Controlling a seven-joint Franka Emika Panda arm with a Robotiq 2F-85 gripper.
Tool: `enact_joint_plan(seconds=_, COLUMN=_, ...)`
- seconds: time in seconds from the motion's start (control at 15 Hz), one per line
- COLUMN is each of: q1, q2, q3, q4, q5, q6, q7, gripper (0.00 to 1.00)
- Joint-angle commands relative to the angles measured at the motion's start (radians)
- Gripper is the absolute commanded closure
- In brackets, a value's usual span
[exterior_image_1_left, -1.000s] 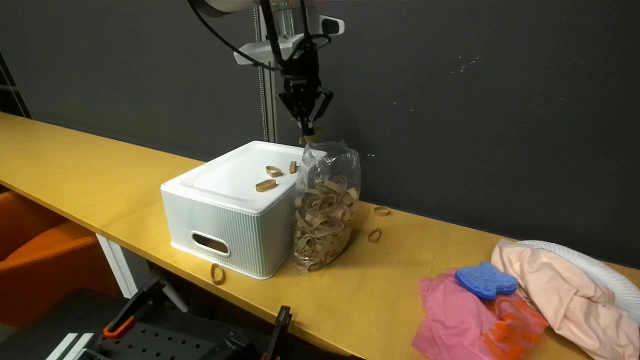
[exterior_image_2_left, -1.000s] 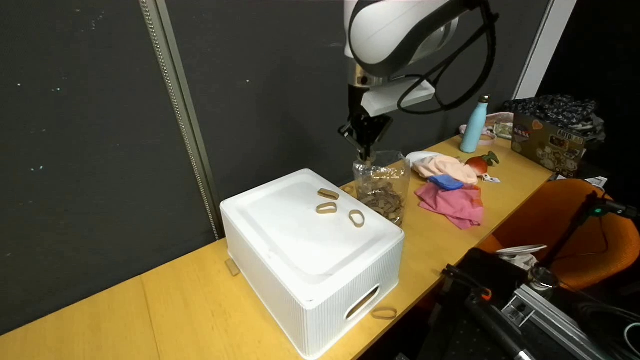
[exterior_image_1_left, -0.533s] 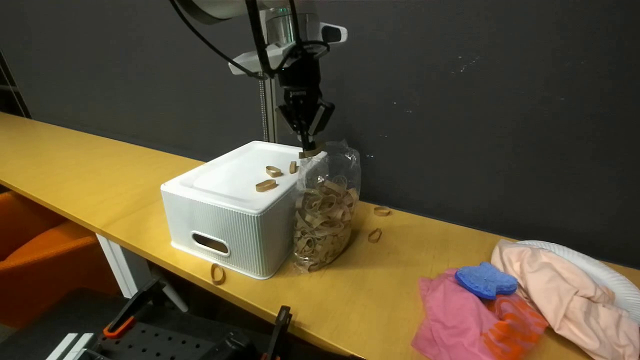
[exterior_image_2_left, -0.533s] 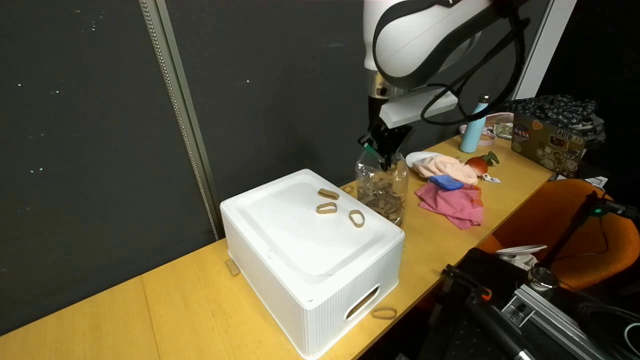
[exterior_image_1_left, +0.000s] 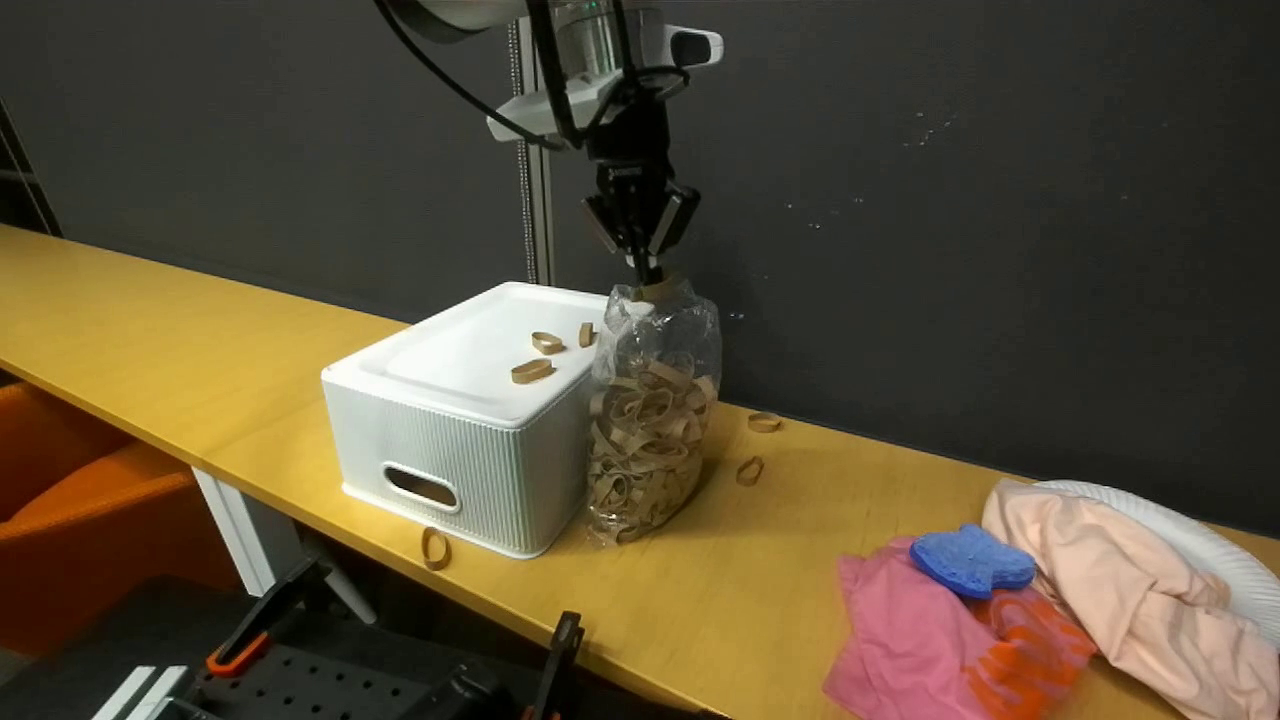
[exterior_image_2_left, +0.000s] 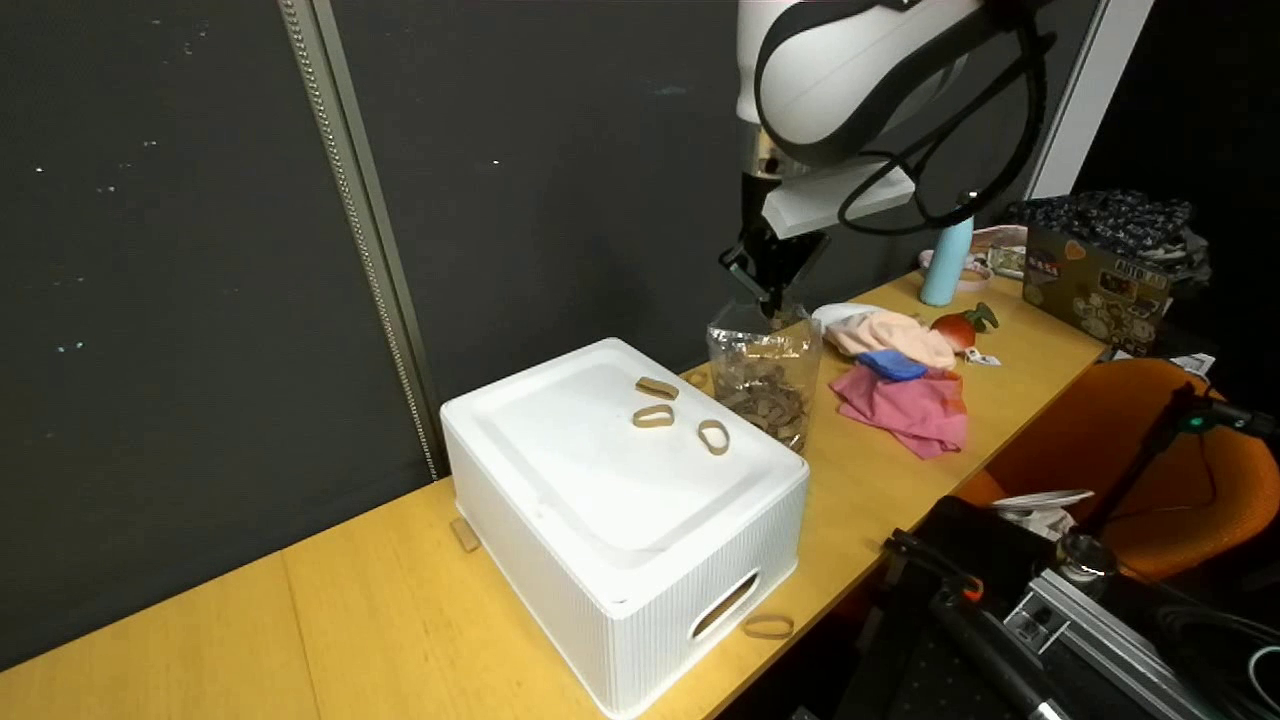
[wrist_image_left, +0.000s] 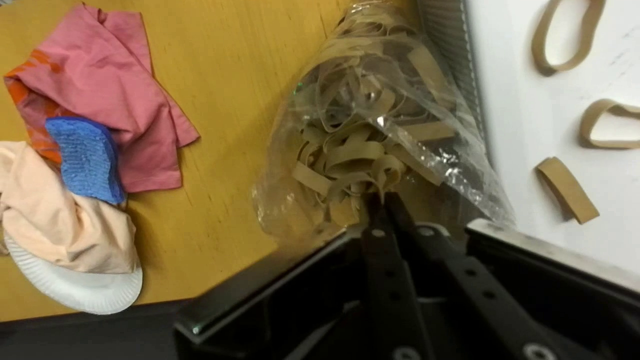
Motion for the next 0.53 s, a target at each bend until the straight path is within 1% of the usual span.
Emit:
enact_joint_plan(seconds=0.0, q1=-0.001, q2=0.040, q3=-0.004, q4=0.058, q5=-0.012, q6=0.006, q7=0.002, gripper=0.99)
enact_joint_plan(seconds=0.07, q1=-0.002, q2=0.045, q3=-0.005, q4=0.061, q5=-0.008, q6=0.009, q7=0.001, gripper=0.94)
enact_joint_plan(seconds=0.13, q1=-0.001, q2=0.049, q3=-0.005, q4=0.062, q5=-0.006, q6=0.009, q7=0.002, gripper=0.71)
enact_joint_plan(seconds=0.27, q1=-0.002, q2=0.050, q3=-0.006, q4=0.049, q5=0.003, q6=0.017, q7=0.000, gripper=0.66)
enact_joint_plan(seconds=0.33, q1=-0.003, q2=0.041, q3=-0.004, q4=0.033, q5=0.015, q6=0.022, q7=-0.006, gripper=0.60)
enact_joint_plan(seconds=0.4, q1=-0.003, q2=0.028, q3=-0.003, q4=0.015, q5=0.022, q6=0.026, q7=-0.008, gripper=0.52)
enact_joint_plan(seconds=0.47, q1=-0.002, q2=0.006, q3=-0.002, q4=-0.015, q5=0.025, q6=0.033, q7=-0.007, gripper=0.46)
